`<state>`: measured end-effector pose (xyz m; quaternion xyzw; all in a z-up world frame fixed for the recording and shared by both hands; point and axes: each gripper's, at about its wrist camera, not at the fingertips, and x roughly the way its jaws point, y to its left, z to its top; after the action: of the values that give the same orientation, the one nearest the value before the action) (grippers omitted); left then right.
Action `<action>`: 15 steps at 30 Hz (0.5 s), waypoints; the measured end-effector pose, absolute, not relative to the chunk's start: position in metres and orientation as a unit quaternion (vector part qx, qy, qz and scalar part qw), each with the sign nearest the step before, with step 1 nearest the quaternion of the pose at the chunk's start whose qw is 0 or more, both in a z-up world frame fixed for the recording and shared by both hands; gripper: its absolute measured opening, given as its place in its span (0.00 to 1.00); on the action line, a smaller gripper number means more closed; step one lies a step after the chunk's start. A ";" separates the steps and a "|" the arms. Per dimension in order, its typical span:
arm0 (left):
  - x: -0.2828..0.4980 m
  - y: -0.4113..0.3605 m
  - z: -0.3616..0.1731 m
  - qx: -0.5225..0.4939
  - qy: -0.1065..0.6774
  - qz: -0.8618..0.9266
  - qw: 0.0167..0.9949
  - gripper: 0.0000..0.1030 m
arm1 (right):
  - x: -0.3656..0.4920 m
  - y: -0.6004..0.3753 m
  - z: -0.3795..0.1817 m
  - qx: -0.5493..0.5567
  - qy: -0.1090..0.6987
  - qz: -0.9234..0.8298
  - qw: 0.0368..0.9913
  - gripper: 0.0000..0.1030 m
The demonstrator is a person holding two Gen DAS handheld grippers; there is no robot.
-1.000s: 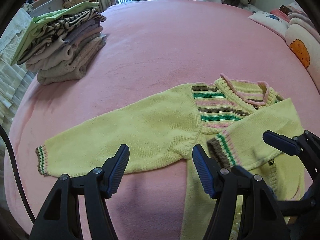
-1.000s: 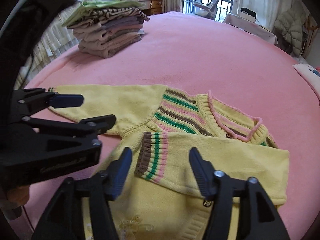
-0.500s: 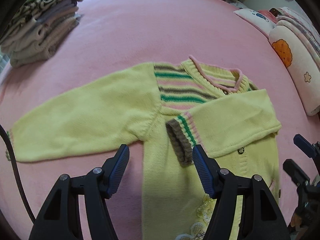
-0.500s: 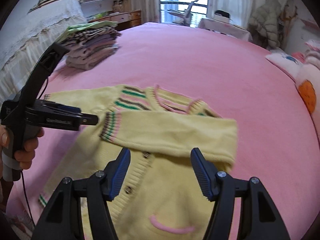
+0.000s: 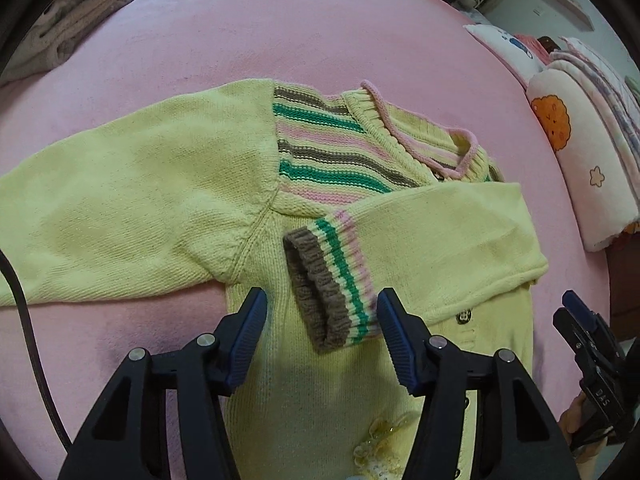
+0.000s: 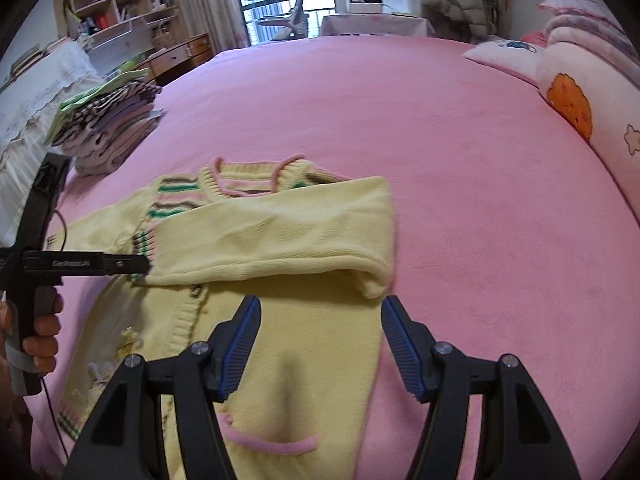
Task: Fold small clothes
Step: 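Open the right tool and release the folded sleeve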
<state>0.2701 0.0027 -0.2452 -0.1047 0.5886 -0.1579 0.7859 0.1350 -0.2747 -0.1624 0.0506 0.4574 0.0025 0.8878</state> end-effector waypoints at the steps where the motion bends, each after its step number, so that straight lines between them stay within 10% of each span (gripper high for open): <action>1: 0.271 0.002 -0.245 -0.107 0.587 -0.157 0.787 0.53 | 0.136 -0.279 -0.165 0.050 0.459 -0.006 0.887 0.61; 15: 0.251 0.034 -0.225 -0.127 0.558 -0.172 0.802 0.41 | 0.144 -0.306 -0.194 0.067 0.476 -0.028 0.876 0.61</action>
<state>0.2514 0.0344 -0.2252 -0.1272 0.5582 -0.1717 0.8017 0.1443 -0.3062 -0.1936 0.0674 0.4763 -0.0277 0.8763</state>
